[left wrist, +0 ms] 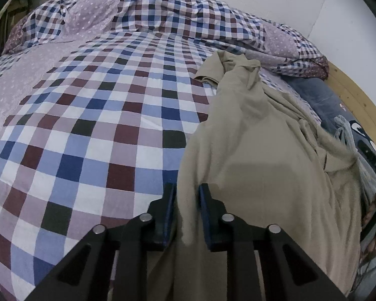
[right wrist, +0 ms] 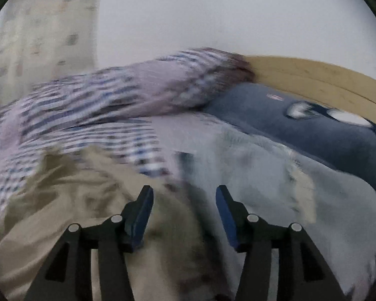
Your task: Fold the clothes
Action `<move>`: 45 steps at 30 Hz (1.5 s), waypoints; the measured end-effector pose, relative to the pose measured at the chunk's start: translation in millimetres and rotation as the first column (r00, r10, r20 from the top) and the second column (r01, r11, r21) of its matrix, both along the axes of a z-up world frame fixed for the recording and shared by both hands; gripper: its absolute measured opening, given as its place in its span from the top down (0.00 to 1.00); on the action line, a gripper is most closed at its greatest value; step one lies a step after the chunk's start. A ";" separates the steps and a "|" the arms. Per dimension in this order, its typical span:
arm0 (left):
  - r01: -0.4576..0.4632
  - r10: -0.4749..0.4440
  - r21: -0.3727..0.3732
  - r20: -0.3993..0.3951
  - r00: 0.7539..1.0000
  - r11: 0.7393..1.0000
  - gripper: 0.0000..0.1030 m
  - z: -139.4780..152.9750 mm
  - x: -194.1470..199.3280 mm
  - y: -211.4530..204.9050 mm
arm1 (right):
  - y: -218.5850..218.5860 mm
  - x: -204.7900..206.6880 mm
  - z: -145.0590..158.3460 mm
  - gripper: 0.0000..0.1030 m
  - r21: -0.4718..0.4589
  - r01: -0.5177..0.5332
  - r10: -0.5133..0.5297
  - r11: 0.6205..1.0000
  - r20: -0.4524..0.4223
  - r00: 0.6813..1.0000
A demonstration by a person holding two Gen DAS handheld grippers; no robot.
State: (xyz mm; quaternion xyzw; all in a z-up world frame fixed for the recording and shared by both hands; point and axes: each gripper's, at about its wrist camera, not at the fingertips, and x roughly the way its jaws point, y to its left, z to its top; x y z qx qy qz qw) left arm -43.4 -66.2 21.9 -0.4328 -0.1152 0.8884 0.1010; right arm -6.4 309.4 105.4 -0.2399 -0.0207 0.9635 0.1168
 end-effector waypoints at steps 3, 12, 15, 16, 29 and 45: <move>0.005 -0.005 -0.006 -0.005 1.000 1.000 0.87 0.6 0.6 1.6 | -32.2 -4.5 -5.1 0.46 0.139 -0.098 0.094 0.986 0.033 0.995; 0.011 -0.011 -0.002 -0.006 1.000 1.000 0.89 0.6 -1.7 0.5 | -63.1 -32.8 -45.9 0.52 0.096 -0.294 0.269 0.951 0.217 0.938; 0.011 -0.011 0.002 -0.006 1.000 1.000 0.89 0.3 -1.9 0.8 | -61.1 -37.6 -52.7 0.54 0.055 -0.309 0.287 0.949 0.249 0.925; 0.010 -0.010 0.002 -0.006 1.000 1.000 0.89 0.3 -1.9 1.0 | -61.5 -38.7 -55.0 0.56 0.046 -0.314 0.293 0.948 0.258 0.921; 0.007 -0.007 0.001 -0.003 1.000 1.000 0.89 -0.9 -1.2 1.9 | 39.4 -16.0 2.4 1.00 -0.191 -0.011 0.019 0.982 0.041 0.999; 0.009 -0.009 0.015 0.001 1.000 1.000 0.89 -2.0 -1.2 -0.4 | -23.2 -50.3 -61.4 0.49 -0.187 -0.278 0.319 0.942 0.250 0.914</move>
